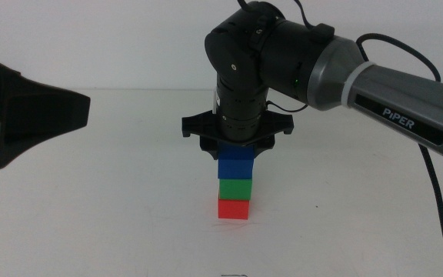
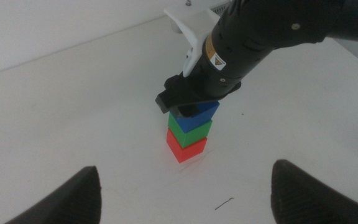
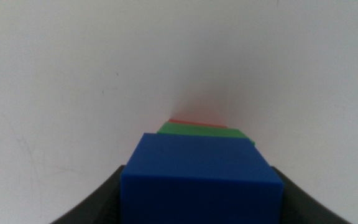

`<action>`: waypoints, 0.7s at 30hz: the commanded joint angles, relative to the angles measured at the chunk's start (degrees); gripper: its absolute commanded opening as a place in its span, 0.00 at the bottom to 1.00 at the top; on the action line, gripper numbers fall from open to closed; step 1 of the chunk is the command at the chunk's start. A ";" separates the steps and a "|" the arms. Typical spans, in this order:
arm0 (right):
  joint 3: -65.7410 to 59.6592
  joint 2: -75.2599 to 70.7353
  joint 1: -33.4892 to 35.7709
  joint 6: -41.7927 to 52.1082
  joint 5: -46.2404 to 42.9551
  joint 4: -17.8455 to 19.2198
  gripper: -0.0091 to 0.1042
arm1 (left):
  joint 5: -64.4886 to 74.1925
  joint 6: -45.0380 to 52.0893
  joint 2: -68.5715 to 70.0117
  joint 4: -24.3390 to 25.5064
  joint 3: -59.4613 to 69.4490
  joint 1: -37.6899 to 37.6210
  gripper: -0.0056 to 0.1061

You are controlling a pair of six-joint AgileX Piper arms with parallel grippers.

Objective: Stack red cubes first, then green, then blue cubes in a specific spot.

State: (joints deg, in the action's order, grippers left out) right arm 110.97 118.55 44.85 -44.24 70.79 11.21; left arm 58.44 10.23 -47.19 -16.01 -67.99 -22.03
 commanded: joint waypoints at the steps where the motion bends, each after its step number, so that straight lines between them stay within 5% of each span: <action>1: 1.78 -2.91 -0.02 0.08 0.87 1.78 0.07 | -3.55 -0.19 0.13 -1.21 -1.53 -0.13 0.89; 10: 1.78 -2.17 -0.02 0.08 0.36 1.59 0.09 | -3.55 -0.19 0.13 -1.21 -1.53 -0.13 0.89; 11: 1.78 -2.17 -0.02 0.28 -1.82 1.59 0.38 | -3.55 -0.19 0.13 -1.21 -1.53 -0.13 0.89; 21: 1.93 -2.57 -0.02 0.33 -2.76 1.83 0.79 | -3.55 -0.19 0.13 -1.21 -1.53 -0.13 0.89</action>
State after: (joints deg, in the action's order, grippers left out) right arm 111.30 119.66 44.85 -44.24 69.02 11.46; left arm 58.44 10.23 -47.19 -16.01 -67.99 -22.03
